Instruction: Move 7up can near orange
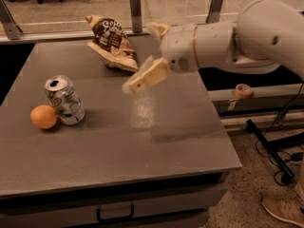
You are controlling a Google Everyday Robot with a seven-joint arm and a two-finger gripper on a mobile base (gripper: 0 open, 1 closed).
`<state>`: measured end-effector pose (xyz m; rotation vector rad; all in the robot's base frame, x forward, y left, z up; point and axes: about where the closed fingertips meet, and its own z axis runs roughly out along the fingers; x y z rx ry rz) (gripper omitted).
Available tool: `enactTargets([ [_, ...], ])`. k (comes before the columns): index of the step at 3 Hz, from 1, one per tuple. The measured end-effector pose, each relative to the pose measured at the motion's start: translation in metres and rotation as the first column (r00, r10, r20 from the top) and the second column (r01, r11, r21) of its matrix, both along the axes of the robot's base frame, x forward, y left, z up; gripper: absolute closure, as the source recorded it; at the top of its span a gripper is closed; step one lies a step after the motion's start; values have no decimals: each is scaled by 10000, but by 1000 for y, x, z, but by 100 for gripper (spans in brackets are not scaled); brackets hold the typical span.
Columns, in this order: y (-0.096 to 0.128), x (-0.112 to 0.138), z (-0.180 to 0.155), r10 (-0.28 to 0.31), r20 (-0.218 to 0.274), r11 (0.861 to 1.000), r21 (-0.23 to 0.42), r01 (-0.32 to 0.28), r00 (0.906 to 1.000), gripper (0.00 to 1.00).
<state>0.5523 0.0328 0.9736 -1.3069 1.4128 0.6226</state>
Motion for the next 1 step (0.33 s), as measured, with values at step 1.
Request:
enactTargets([
  [1,-12,-1,3,-255,83,9997,-33,255,9996,0],
])
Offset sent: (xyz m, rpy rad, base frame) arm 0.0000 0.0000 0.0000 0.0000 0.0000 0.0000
